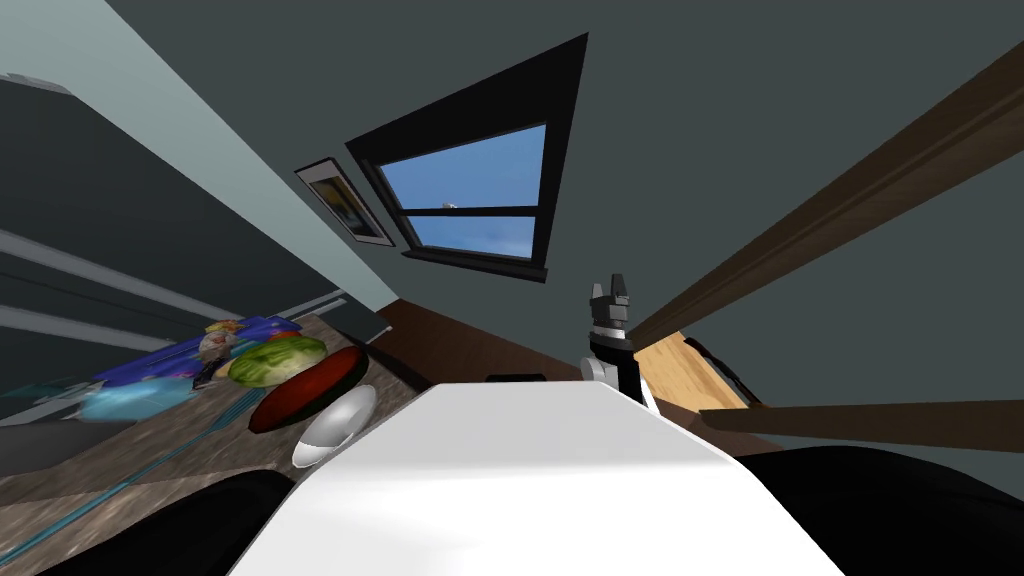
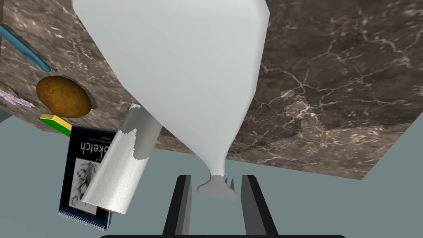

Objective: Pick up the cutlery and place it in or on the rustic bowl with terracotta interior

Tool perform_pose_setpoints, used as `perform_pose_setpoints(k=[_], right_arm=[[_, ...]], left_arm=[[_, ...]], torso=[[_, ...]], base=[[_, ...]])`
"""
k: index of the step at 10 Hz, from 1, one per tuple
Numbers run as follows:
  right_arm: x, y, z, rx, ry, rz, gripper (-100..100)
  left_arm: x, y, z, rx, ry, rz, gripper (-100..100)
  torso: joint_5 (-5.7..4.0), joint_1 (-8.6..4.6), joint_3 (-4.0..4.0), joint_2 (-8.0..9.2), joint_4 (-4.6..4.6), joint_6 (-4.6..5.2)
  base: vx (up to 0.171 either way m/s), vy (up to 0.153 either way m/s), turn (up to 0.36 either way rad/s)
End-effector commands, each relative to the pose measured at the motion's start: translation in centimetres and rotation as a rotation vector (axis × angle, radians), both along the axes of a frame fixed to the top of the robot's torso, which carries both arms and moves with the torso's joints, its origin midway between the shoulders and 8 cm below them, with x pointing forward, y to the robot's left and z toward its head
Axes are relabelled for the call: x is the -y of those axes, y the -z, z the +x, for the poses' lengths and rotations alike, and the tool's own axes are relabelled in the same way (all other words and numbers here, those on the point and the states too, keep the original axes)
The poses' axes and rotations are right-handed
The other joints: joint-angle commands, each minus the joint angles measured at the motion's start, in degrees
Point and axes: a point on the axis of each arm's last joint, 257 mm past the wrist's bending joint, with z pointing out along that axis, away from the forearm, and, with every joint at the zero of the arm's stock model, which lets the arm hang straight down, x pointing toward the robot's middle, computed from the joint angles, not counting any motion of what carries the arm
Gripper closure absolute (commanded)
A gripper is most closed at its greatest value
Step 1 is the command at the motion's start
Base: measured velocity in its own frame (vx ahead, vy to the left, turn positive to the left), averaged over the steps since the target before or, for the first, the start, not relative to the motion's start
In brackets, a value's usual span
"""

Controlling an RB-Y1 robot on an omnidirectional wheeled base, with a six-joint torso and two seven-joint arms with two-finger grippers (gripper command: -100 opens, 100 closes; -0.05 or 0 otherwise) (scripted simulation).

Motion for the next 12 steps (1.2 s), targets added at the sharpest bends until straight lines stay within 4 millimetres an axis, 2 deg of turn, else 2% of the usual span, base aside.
perform_pose_setpoints(k=[1, 2, 4, 5, 7, 8, 9, 10, 12], right_arm=[[0.0, 0.0, 0.0, 0.000, 0.000, 0.000, 0], [0.0, 0.0, 0.0, 0.000, 0.000, 0.000, 0], [0.0, 0.0, 0.0, 0.000, 0.000, 0.000, 0], [0.0, 0.0, 0.0, 0.000, 0.000, 0.000, 0], [0.0, 0.0, 0.0, 0.000, 0.000, 0.000, 0], [0.0, 0.0, 0.0, 0.000, 0.000, 0.000, 0], [0.0, 0.0, 0.0, 0.000, 0.000, 0.000, 0], [0.0, 0.0, 0.0, 0.000, 0.000, 0.000, 0], [0.0, 0.0, 0.0, 0.000, 0.000, 0.000, 0]], left_arm=[[-0.1, -0.5, 1.6, 0.020, 0.013, -0.018, 100], [0.2, -0.2, 1.8, 0.034, 0.011, -0.028, 100], [0.4, -0.7, 4.1, 0.065, 0.033, -0.058, 100], [0.6, -0.4, 4.3, 0.078, 0.031, -0.068, 100], [1.0, -0.6, 6.6, 0.109, 0.055, -0.101, 100], [1.3, -0.4, 6.9, 0.124, 0.054, -0.113, 100], [1.6, -0.4, 8.1, 0.142, 0.066, -0.132, 100], [1.7, -0.3, 8.2, 0.146, 0.065, -0.136, 100], [2.4, -0.3, 10.5, 0.179, 0.089, -0.172, 100]], torso=[[0.00, 0.00, 0.00, 0.00, 0.00, 0.00], [-0.02, -0.01, -0.04, -0.06, -0.02, 0.04], [-0.01, 0.04, -0.04, -0.08, -0.02, 0.01], [0.00, 0.07, -0.08, -0.14, -0.03, 0.03], [0.01, 0.07, -0.09, -0.15, -0.03, 0.01], [0.00, 0.10, -0.14, -0.25, -0.04, 0.06], [-0.01, 0.08, -0.12, -0.20, -0.04, 0.02], [-0.01, 0.05, -0.10, -0.18, -0.03, 0.02], [-0.02, 0.03, -0.07, -0.12, -0.02, 0.01]], base=[[0.022, 0.006, -0.047], [0.020, 0.010, -0.029], [0.033, 0.025, -0.029], [0.034, 0.027, -0.029], [0.056, 0.033, -0.017], [0.049, 0.030, -0.030], [0.043, 0.030, -0.014], [0.033, 0.023, -0.012], [0.054, 0.037, -0.010]])
